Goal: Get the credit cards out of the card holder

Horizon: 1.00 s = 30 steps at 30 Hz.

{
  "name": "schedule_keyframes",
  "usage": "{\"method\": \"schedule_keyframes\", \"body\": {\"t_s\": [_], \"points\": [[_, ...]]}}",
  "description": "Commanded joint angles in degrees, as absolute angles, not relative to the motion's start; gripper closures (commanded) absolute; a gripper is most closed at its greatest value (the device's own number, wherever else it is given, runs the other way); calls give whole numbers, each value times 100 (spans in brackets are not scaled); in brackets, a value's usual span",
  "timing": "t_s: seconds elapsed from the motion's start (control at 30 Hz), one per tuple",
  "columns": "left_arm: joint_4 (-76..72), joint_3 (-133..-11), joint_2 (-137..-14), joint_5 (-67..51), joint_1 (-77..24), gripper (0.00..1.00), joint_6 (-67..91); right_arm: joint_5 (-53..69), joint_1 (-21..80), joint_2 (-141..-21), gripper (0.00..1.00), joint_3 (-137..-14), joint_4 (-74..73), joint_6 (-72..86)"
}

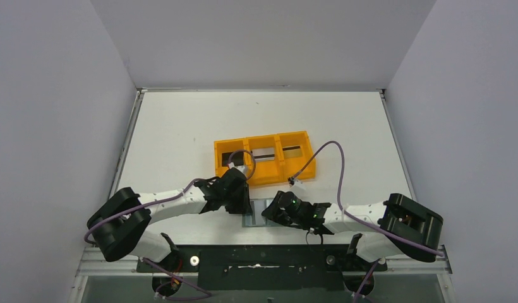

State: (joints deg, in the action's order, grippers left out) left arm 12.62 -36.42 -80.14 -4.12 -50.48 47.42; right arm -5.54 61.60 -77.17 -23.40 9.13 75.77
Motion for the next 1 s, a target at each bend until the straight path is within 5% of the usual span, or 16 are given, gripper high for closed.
{"method": "schedule_keyframes", "body": {"t_s": [0.0,0.2,0.43,0.97], "points": [[1510,-3813,-8251,-234,-5162,83,4661,-571,6076,-7755,77,-2339,1192,7613],[1587,-3485,-8324,-141,-5247,94,4734,-365,6008,-7928,78,-2289,1492,7591],[1589,-3346,-8306,-87,-5252,100,4735,-187,6000,-7838,100,-2138,2073,7476],[1757,-3370,-8218,73,-5247,100,4589,-561,5936,-7064,97,-1662,1710,7761]]}}
